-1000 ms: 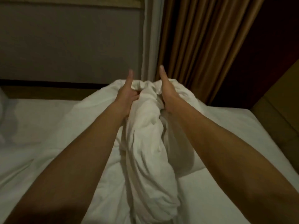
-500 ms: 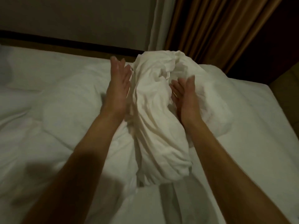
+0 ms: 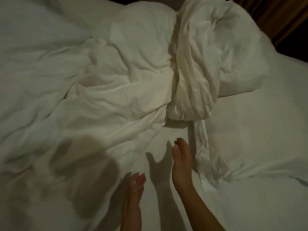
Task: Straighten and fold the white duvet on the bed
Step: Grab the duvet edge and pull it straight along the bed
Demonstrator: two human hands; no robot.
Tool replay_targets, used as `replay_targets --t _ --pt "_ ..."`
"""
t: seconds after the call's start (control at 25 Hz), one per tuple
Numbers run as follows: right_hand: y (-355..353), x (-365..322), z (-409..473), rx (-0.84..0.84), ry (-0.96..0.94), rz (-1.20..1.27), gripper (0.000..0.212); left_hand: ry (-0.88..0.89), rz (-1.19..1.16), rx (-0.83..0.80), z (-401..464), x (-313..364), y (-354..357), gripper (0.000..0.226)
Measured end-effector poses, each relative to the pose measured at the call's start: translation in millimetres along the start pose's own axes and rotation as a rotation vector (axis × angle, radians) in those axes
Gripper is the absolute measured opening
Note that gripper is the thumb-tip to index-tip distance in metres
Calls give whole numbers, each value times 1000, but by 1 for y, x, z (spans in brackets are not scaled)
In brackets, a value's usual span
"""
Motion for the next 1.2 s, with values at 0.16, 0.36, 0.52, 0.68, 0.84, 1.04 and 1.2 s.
replay_targets --t 0.16,0.36,0.52,0.68,0.84,1.04,1.2 --pt "51 58 -13 -96 290 210 91 112 -76 91 -46 -18 -34 74" --pt "118 78 -36 -365 430 401 58 317 -358 47 -29 20 -48 78" --pt "140 77 -59 -482 411 300 58 347 -606 2 -34 43 -52 56" --pt "160 59 -89 -547 440 497 88 379 -747 -115 -70 30 -37 48" --pt "150 33 -92 -508 456 627 72 461 -663 -151 -91 7 -53 56" --pt "115 42 -135 -154 379 415 75 314 -506 -131 -117 -27 -78 87" --pt "77 35 -191 97 224 266 33 162 -505 -148 -135 -25 -106 59"
Point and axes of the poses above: each hand's wrist, its own z-axis towards the middle knuckle, its own y-axis out of the palm, x = y × z, the point moved 5 cm from there along z, towards the middle knuckle, and after that the axes turned 12 degrees about -x, right-handed, at the moved point
